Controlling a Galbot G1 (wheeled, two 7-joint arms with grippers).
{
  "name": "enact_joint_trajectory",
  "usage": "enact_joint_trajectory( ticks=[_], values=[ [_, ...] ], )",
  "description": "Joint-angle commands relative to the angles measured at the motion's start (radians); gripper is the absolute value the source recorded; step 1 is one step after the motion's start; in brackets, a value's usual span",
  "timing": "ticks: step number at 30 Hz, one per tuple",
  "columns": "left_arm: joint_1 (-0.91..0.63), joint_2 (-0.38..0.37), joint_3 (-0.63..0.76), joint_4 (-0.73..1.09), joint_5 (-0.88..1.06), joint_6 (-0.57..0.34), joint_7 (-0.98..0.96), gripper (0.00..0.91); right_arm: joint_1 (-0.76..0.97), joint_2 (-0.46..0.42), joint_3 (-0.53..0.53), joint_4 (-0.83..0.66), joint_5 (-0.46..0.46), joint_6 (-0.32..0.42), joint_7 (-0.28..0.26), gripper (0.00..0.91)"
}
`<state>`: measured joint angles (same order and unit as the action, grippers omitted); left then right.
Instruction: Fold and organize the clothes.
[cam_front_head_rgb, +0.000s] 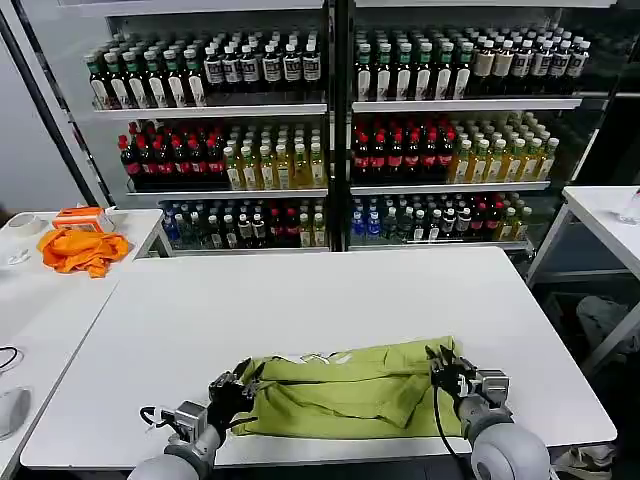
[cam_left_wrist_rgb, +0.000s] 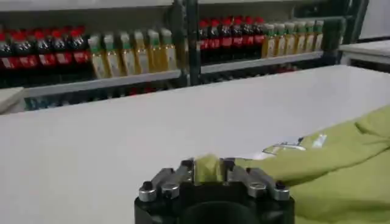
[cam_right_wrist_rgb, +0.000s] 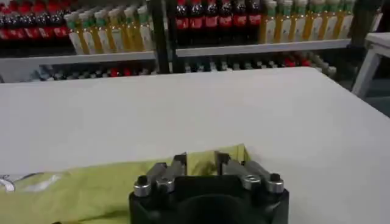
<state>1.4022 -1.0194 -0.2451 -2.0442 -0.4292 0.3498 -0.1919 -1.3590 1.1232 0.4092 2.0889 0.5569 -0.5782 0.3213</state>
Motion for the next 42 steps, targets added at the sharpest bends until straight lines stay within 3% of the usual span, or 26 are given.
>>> enact_joint_trajectory(
  ticks=[1, 7, 14, 15, 16, 17, 18, 20, 34, 42],
  values=[
    [0.093, -0.111, -0.037, -0.079, 0.035, -0.035, -0.09, 0.907, -0.154, 0.032, 0.063, 0.117, -0.079, 0.001, -0.006, 0.907],
    [0.103, -0.217, -0.035, -0.037, 0.023, -0.018, -0.161, 0.907, -0.235, 0.056, 0.109, 0.166, -0.096, 0.01, -0.011, 0.907],
    [0.095, -0.276, -0.013, 0.021, 0.019, -0.015, -0.182, 0.907, -0.257, 0.064, 0.123, 0.178, -0.101, 0.014, -0.009, 0.907],
    [0.092, -0.285, -0.009, 0.028, 0.019, -0.016, -0.182, 0.836, -0.259, 0.067, 0.124, 0.181, -0.102, 0.014, -0.009, 0.907],
    [0.084, -0.29, -0.006, 0.041, 0.021, -0.017, -0.182, 0.705, -0.262, 0.07, 0.124, 0.183, -0.102, 0.014, -0.009, 0.907],
    [0.081, -0.294, -0.004, 0.049, 0.024, -0.018, -0.182, 0.514, -0.264, 0.071, 0.124, 0.184, -0.103, 0.015, -0.008, 0.907],
    [0.073, -0.302, -0.002, 0.065, 0.028, -0.021, -0.184, 0.111, -0.268, 0.073, 0.124, 0.186, -0.106, 0.015, -0.008, 0.907],
    [0.067, -0.307, 0.0, 0.077, 0.03, -0.027, -0.186, 0.03, -0.272, 0.076, 0.125, 0.187, -0.11, 0.017, -0.008, 0.907],
    [0.114, -0.315, 0.009, 0.067, 0.039, -0.046, -0.172, 0.02, -0.303, 0.089, 0.147, 0.221, -0.112, 0.018, -0.003, 0.907],
    [0.126, -0.279, -0.075, 0.02, -0.034, -0.05, -0.158, 0.02, -0.298, 0.093, 0.154, 0.228, -0.11, 0.017, 0.003, 0.907]
  ],
)
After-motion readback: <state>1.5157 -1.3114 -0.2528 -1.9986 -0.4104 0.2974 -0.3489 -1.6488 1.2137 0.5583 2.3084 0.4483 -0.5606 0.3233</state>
